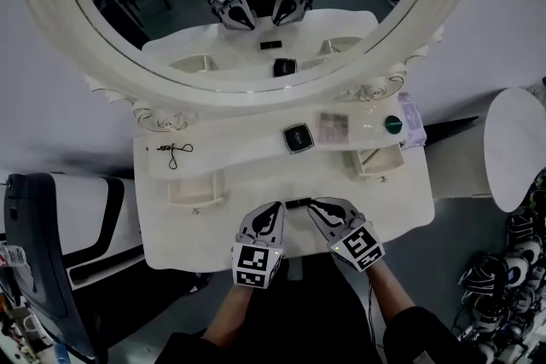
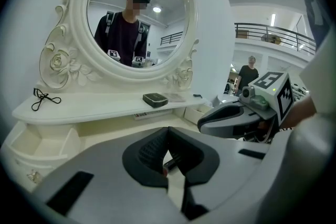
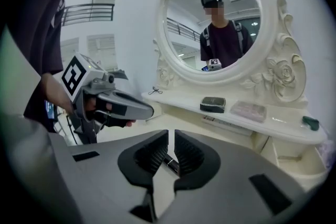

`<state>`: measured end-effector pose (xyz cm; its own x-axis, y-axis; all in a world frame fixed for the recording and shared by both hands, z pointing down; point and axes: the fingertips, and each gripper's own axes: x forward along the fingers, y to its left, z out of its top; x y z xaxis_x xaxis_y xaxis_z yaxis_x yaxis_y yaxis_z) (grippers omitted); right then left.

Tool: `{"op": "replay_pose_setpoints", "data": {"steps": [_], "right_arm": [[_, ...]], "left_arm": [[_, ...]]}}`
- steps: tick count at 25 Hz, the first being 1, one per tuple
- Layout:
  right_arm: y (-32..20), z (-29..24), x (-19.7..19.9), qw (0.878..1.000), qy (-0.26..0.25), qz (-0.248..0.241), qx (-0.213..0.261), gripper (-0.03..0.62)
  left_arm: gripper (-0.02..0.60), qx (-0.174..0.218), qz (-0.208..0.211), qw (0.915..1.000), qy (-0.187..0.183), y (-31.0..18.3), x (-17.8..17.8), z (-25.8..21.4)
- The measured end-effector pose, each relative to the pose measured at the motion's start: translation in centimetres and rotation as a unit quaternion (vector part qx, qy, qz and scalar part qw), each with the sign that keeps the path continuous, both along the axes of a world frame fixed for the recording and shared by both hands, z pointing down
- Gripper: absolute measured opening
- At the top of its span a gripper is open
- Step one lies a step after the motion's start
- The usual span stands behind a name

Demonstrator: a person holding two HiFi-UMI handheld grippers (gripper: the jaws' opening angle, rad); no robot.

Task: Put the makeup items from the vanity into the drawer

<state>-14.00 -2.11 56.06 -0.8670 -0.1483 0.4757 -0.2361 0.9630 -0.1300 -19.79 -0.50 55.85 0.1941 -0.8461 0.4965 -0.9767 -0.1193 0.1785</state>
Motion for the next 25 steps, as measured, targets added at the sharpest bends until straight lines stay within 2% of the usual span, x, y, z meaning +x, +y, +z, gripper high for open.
{"op": "replay_pose_setpoints", "data": {"steps": [3,6,11,15,20,25], "right_arm": [[0.1,2.0,-0.6,0.998,0.039,-0.046,0.022,0.032],[0.2,4.3,-0.9,0.992,0.079,-0.092,0.034,0.084],[0.2,7.7,-0.9,0.976,0.135,-0.162,0.053,0.122],[0.5,9.8,-1.0,0.961,0.162,-0.214,0.059,0.141],[0.3,11.1,-1.2,0.952,0.179,-0.24,0.066,0.141],[0.5,11.5,-1.1,0.952,0.176,-0.244,0.055,0.118]], "left_arm": [[0.015,-0.008,0.0,1.0,-0.002,-0.1,-0.1,1.1],[0.014,-0.012,0.002,0.9999,-0.001,-0.4,-0.2,1.9],[0.015,-0.024,-0.001,0.9997,0.002,-0.5,-0.4,3.0],[0.014,-0.034,-0.006,0.9994,0.003,-0.1,-0.8,4.1],[0.014,-0.044,-0.012,0.999,0.005,0.4,-1.0,5.2],[0.015,-0.049,-0.017,0.9986,0.008,0.6,-1.0,5.6]]}}
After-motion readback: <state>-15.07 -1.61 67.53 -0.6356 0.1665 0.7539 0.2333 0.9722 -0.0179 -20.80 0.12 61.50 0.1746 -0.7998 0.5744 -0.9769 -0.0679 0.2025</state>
